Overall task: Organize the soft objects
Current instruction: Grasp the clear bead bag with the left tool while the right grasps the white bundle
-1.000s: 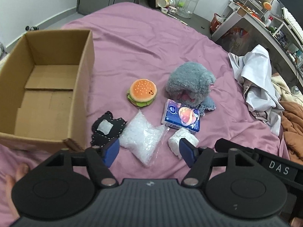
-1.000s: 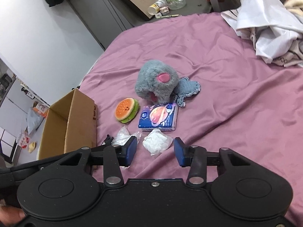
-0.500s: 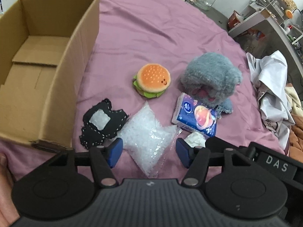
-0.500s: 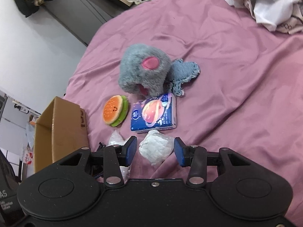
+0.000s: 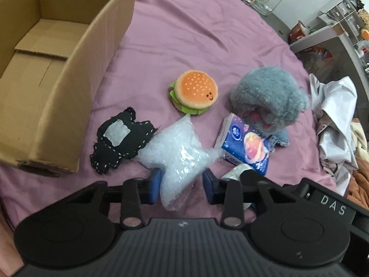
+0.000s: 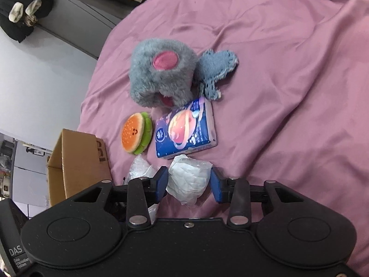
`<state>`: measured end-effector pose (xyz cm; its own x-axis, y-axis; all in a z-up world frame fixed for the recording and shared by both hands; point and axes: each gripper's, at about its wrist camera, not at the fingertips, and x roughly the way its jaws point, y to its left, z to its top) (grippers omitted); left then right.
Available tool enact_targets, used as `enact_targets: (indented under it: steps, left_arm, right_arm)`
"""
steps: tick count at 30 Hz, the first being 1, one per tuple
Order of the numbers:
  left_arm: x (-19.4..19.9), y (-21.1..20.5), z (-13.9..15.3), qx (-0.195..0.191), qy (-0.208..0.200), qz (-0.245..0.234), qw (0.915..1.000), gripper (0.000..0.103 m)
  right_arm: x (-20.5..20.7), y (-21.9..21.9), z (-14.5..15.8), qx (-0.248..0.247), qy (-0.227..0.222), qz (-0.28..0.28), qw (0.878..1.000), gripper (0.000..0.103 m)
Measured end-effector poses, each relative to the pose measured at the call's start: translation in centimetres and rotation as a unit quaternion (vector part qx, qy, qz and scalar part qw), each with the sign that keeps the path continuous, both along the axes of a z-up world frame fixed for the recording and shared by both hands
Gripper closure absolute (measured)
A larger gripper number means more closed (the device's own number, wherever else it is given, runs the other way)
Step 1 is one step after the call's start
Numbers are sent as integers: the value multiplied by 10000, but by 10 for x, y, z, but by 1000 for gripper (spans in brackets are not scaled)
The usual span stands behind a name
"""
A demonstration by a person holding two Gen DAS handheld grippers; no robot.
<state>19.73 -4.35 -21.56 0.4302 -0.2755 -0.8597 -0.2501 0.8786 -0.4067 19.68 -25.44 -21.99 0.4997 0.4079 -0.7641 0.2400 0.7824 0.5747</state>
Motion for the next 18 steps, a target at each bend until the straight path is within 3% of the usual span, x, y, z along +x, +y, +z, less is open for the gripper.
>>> enact_targets:
  steps: [5, 6, 18]
  left_arm:
    - [-6, 3, 12, -32, -203, 36, 9998, 72]
    - [-6, 3, 14, -46, -217, 20, 9998, 83]
    - [-23, 9, 51, -73, -637, -45, 9979, 84]
  right_arm:
    - [-6, -9, 15, 16, -244, -226, 9994, 64]
    - [-7, -10, 18, 4, -296, -252, 9992, 64]
    - [-20, -15, 42, 91, -708, -280, 9971, 64]
